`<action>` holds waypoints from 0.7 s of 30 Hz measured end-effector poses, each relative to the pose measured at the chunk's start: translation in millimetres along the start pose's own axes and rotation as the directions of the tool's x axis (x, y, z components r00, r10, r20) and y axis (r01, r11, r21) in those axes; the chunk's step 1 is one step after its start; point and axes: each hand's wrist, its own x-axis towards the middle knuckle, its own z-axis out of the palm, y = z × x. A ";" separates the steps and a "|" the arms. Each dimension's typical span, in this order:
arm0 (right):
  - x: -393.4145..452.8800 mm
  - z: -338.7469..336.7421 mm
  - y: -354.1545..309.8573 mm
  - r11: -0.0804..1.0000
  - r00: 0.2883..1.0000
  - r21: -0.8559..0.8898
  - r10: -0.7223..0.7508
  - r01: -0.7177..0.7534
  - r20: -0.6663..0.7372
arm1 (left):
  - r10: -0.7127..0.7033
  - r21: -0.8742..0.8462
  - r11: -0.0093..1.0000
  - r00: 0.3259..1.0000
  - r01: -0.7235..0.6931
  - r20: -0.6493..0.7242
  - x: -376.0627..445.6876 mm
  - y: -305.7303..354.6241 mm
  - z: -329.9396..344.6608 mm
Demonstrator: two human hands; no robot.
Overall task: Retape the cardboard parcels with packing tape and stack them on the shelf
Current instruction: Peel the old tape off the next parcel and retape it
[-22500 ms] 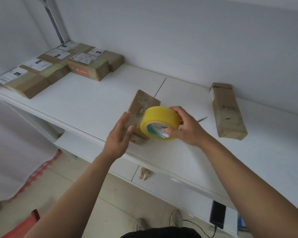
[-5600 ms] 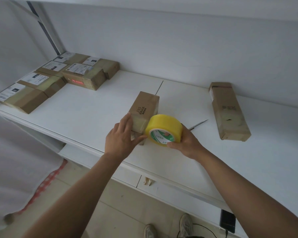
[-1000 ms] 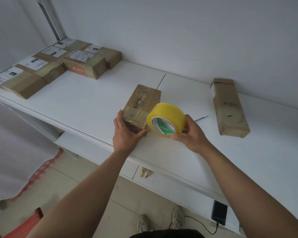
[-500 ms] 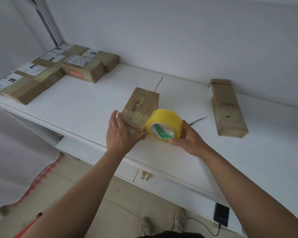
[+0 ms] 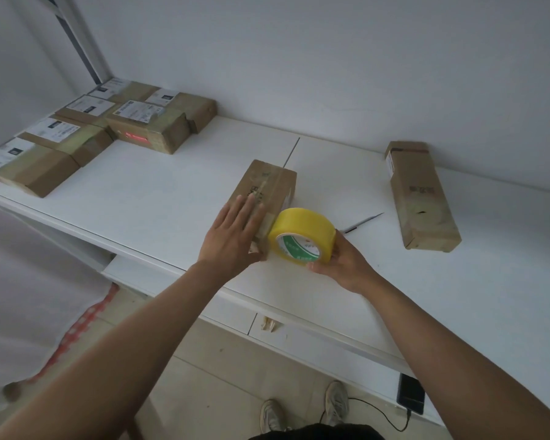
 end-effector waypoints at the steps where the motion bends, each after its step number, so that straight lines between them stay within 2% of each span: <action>1: 1.3 0.1 1.1 1.000 1.000 -0.023 -0.004 0.004 -0.004 | 0.004 -0.008 1.000 1.000 -0.004 -0.003 1.2 -1.0 -1.1; 6: 1.8 -4.6 -16.7 0.995 0.999 -0.096 -0.023 0.020 -0.030 | -0.025 -0.079 0.997 0.997 0.020 -0.070 3.9 -4.6 -2.4; 9: -5.4 -8.6 -52.2 0.991 0.995 -0.101 -0.090 0.085 -0.045 | -0.123 -0.248 0.965 0.981 0.082 -0.152 3.1 5.0 -8.6; 10: -6.9 -8.4 -65.2 0.989 0.991 -0.093 -0.124 0.119 -0.049 | -0.180 -0.359 0.926 0.974 0.120 -0.139 3.9 8.9 -12.5; 12: -7.4 -6.5 -85.4 0.983 0.983 -0.059 -0.177 0.173 -0.056 | -0.275 -0.590 0.782 0.960 0.199 -0.042 6.5 14.4 -17.8; 14: -4.5 -1.1 -95.9 0.979 0.978 -0.043 -0.203 0.201 -0.044 | -0.289 -0.727 0.658 0.957 0.196 -0.004 7.2 16.1 -17.6; 21: 17.0 35.9 -105.6 0.956 0.959 -0.084 -0.282 0.280 -0.017 | -0.350 -0.878 0.436 0.936 0.195 0.034 -7.3 8.0 1.4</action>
